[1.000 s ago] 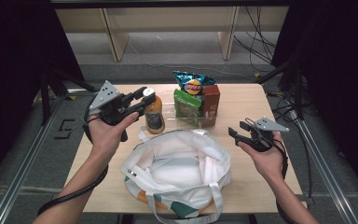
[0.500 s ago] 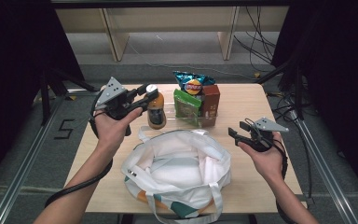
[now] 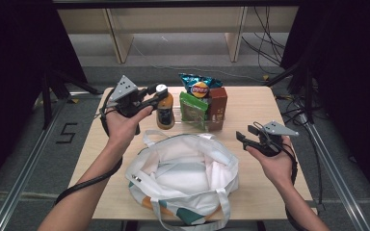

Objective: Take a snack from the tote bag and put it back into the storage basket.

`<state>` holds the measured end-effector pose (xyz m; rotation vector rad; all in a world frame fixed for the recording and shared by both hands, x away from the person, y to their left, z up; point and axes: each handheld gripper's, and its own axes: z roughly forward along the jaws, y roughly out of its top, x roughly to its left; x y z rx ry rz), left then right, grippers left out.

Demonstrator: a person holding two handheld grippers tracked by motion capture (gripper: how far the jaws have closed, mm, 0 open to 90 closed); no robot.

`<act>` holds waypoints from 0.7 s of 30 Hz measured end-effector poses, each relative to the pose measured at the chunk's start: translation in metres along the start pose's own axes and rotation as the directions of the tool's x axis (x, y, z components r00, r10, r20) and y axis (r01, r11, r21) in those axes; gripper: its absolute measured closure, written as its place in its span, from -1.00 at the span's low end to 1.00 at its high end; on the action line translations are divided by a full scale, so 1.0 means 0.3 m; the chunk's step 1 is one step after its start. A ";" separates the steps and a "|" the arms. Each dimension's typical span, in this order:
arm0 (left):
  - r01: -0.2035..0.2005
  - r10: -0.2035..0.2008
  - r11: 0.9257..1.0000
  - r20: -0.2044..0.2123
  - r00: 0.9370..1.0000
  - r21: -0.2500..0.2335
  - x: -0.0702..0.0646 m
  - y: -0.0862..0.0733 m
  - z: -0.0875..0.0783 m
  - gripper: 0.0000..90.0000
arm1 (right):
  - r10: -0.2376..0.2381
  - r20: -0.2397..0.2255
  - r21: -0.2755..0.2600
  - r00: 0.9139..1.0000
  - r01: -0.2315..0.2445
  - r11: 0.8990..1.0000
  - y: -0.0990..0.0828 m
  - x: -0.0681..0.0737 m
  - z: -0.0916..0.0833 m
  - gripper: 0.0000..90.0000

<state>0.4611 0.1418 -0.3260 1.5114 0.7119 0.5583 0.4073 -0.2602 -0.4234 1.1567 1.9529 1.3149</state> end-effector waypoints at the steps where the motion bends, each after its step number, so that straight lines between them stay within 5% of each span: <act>1: -0.003 0.003 1.000 -0.001 1.000 0.002 0.002 0.001 0.003 0.32 | 0.005 -0.001 0.005 1.000 -0.005 1.000 0.000 0.001 -0.001 -0.01; 12: -0.007 0.007 1.000 -0.009 1.000 -0.002 0.015 0.009 0.024 0.32 | -0.025 -0.004 -0.003 1.000 0.025 1.000 0.000 -0.006 0.002 -0.01; 16: 0.001 -0.001 1.000 -0.017 1.000 -0.003 0.024 0.005 0.026 0.32 | 0.021 -0.013 0.005 1.000 -0.021 1.000 0.000 0.004 0.000 -0.01; 21: 0.000 0.000 1.000 -0.028 1.000 0.003 0.035 0.001 0.032 0.32 | -0.001 -0.010 -0.005 1.000 0.001 1.000 -0.002 0.001 0.005 -0.01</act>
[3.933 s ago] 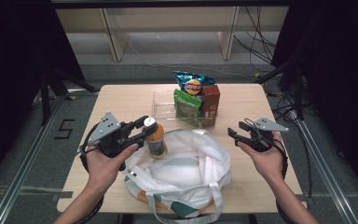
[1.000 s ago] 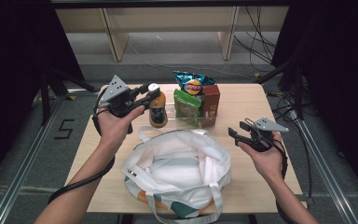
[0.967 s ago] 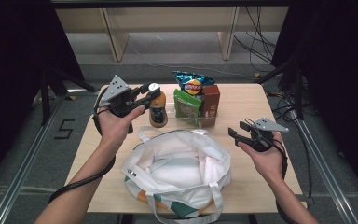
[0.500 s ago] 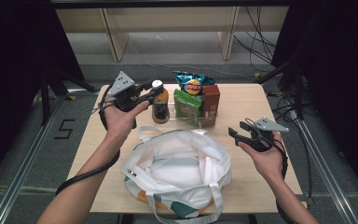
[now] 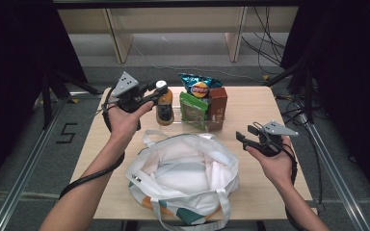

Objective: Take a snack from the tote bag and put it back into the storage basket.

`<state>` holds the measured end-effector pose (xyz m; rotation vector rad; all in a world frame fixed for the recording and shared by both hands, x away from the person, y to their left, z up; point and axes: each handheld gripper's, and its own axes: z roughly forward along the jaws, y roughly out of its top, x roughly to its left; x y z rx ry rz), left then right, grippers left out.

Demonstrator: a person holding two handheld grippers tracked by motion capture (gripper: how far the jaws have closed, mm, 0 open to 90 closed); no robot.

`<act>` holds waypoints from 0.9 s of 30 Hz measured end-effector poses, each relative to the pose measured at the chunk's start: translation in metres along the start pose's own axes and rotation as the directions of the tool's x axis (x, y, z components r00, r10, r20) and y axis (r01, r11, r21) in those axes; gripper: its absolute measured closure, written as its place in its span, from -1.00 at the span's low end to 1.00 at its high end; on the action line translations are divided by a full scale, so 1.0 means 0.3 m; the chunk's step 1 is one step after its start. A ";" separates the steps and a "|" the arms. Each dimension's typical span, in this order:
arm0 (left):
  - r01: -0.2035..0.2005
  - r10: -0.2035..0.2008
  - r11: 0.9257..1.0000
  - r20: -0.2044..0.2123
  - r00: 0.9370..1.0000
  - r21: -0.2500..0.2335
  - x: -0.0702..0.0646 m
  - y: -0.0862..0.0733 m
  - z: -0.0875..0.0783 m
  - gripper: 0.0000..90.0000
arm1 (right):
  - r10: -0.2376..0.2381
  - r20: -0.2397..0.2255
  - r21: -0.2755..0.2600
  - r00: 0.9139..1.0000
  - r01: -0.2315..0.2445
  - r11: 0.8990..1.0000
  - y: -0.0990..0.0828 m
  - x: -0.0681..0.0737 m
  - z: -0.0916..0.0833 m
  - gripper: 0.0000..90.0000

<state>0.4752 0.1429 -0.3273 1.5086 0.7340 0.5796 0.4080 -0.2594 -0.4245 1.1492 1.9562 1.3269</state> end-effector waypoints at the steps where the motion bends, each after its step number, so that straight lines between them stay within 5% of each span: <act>1: -0.001 0.001 1.000 -0.002 1.000 0.003 0.002 -0.001 0.002 0.32 | 0.000 0.000 0.000 1.000 0.000 1.000 0.000 0.000 0.000 -0.01; 11: 0.006 -0.006 1.000 -0.011 1.000 0.015 0.017 -0.014 0.030 0.32 | 0.020 0.003 0.015 1.000 -0.020 1.000 0.002 0.003 -0.006 -0.01; 17: 0.006 -0.006 1.000 -0.020 1.000 0.025 0.027 -0.020 0.048 0.32 | -0.014 0.001 0.003 1.000 0.014 1.000 0.001 -0.005 -0.002 -0.01; 18: 0.005 -0.004 1.000 -0.021 1.000 0.025 0.028 -0.022 0.051 0.32 | 0.030 0.004 0.024 1.000 -0.031 0.999 0.002 0.005 -0.009 -0.01; 27: 0.002 0.000 0.999 -0.036 0.999 0.034 0.041 -0.032 0.069 0.32 | 0.022 0.000 0.013 1.000 -0.022 1.000 0.000 0.003 -0.002 -0.01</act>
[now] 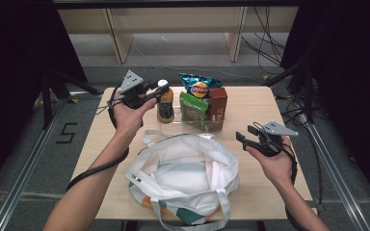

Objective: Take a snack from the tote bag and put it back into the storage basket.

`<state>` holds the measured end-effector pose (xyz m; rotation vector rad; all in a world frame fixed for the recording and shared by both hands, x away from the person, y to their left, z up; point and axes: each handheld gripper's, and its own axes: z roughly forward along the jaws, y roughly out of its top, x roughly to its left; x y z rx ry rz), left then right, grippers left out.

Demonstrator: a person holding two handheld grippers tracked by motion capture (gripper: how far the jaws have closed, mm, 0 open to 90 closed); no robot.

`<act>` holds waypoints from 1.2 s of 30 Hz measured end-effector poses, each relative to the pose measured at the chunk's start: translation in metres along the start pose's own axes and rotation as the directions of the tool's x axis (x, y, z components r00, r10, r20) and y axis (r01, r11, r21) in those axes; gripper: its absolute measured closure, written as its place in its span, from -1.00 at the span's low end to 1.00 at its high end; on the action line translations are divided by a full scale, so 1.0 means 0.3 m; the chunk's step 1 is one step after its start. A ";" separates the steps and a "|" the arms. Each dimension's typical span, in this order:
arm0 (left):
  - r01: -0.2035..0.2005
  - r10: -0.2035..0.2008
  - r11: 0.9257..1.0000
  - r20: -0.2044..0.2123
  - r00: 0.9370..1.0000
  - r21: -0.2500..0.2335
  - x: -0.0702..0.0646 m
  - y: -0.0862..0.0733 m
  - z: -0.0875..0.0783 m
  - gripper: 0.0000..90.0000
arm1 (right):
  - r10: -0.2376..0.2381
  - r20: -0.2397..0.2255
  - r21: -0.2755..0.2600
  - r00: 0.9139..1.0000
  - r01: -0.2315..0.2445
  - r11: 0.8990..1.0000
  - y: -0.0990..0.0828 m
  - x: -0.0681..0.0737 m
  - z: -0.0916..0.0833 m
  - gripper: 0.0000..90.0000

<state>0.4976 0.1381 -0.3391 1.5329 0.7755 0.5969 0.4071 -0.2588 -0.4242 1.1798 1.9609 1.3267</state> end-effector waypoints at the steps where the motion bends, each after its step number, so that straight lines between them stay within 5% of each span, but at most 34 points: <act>1: -0.003 0.003 1.000 0.000 1.000 0.002 0.001 -0.001 0.001 0.32 | -0.003 -0.007 -0.004 1.000 0.002 1.000 0.000 -0.001 0.000 -0.01; 12: 0.001 0.000 1.000 -0.012 1.000 0.011 0.022 -0.009 0.023 0.32 | -0.043 0.017 -0.001 0.999 0.043 0.999 -0.001 -0.013 0.003 -0.01; 36: 0.012 -0.012 0.999 -0.016 1.000 0.030 0.058 -0.022 0.065 0.32 | -0.015 -0.005 -0.002 1.000 0.015 1.000 -0.007 -0.001 0.006 -0.02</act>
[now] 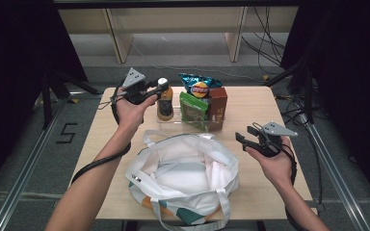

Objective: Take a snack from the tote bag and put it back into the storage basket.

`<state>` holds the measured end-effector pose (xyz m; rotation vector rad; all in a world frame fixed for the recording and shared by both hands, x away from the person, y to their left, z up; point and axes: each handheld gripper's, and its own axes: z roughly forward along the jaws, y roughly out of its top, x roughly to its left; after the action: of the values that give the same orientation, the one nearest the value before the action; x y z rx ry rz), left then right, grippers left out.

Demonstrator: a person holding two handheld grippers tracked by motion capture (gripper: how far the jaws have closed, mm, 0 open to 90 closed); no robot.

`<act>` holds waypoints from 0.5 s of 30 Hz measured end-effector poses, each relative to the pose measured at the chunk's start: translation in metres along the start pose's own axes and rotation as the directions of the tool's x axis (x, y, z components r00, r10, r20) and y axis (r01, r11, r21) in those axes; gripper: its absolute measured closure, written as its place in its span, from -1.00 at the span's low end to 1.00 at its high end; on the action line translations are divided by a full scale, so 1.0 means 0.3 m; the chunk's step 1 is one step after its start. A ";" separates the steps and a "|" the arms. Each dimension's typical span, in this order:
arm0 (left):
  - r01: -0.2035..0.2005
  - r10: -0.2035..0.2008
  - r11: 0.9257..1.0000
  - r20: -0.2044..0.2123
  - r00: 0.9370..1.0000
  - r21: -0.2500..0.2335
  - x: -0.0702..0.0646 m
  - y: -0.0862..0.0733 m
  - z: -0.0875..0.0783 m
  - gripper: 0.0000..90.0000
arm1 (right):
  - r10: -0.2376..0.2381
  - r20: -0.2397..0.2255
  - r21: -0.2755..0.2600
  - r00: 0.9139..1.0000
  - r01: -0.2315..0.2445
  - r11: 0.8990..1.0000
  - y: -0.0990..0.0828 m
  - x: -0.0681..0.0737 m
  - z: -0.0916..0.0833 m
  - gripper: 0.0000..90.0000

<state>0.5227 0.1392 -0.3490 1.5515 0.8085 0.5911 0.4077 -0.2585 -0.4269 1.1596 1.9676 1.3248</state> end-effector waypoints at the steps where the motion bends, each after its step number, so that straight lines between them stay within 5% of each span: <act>1: 0.000 0.000 1.000 -0.002 1.000 0.002 0.002 -0.001 0.001 0.32 | -0.004 -0.003 0.003 1.000 0.004 1.000 0.000 -0.001 0.000 -0.02; 15: 0.010 -0.010 1.000 -0.014 1.000 0.016 0.013 -0.017 0.023 0.32 | 0.013 -0.003 0.009 1.000 -0.013 1.000 0.000 0.002 -0.001 -0.02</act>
<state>0.5297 0.1379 -0.3554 1.5586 0.8329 0.5899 0.4070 -0.2582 -0.4267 1.1767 1.9730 1.3260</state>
